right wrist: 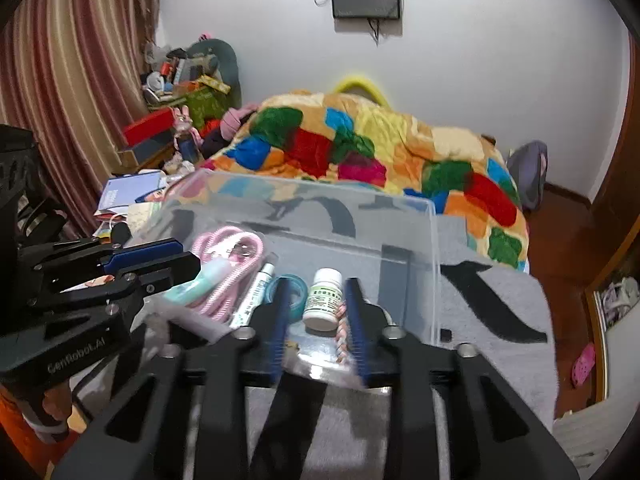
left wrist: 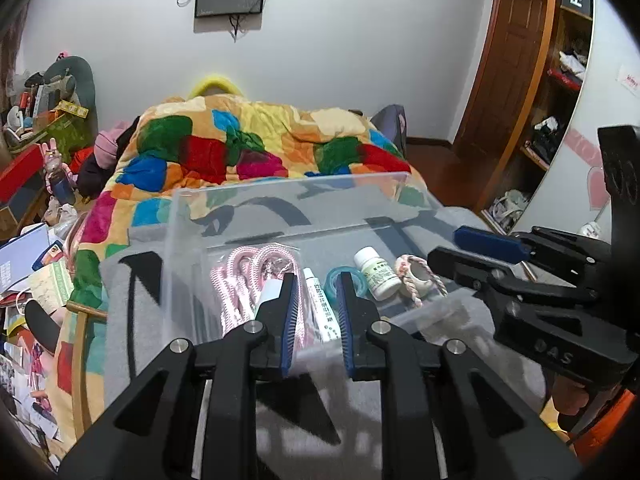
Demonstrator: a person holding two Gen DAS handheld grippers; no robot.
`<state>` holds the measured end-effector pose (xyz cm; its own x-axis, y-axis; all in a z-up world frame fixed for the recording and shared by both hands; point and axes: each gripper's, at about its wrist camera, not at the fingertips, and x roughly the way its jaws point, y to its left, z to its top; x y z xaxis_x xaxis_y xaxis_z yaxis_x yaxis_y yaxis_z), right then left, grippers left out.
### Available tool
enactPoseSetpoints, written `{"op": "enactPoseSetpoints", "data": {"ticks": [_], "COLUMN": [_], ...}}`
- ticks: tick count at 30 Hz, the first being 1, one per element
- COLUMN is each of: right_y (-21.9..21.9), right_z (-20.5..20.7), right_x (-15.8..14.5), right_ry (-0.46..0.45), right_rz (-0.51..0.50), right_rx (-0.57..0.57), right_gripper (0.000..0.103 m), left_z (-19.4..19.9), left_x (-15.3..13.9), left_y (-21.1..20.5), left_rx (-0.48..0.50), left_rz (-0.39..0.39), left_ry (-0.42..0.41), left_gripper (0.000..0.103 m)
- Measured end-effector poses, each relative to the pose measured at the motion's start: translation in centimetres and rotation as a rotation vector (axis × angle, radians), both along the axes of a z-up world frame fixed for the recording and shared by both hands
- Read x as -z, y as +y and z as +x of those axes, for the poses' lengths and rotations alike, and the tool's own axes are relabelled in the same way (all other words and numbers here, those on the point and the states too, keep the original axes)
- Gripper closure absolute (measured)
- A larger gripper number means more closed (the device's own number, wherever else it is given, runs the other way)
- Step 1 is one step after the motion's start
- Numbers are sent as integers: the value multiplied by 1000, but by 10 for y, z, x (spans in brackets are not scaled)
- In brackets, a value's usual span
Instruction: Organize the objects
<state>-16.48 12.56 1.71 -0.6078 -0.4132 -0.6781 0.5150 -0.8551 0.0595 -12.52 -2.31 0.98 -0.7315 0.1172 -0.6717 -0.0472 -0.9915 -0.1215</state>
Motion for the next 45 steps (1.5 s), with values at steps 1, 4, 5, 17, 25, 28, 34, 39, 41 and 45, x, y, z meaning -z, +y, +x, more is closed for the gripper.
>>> {"op": "enactPoseSetpoints", "data": {"ticks": [1,4,5,17,25,28,34,39,41,45], "right_y": [1,6,8,24,28,27,28,27,28,28], "right_z": [5,21,26,64,77,79,80,81,80,82], "right_x": [-3,-12,-14,-11,1,6,8,9,9,9], "right_ry": [14,67,79,94,79,74,69,65,61,63], "right_rz": [-4,-19,-21,-61,-60,-55,-62,-65,-67,-67], "right_rx": [1,19,21,11,16,13,6,8,9,8], "right_gripper": [45,29,28,21,21,21,21,21,21,21], "left_z": [4,19,24,66,76,77,79,78,78,77], "left_x": [-2,-9,-10,-5,10,13,15,16,16,16], "left_y": [-1,-3,-4,1,2,4,5,5,5,5], "left_rx": [-2,-21,-27,-48,-62,-61,-61,-62,-63,-63], "left_rz": [1,-8,-12,-58,-34,-34,-31,-29,-27,-27], "left_ry": [8,38,48,84,43,35,32,30,28,28], "left_gripper": [74,57,54,18,16,16,16,16,16,16]}}
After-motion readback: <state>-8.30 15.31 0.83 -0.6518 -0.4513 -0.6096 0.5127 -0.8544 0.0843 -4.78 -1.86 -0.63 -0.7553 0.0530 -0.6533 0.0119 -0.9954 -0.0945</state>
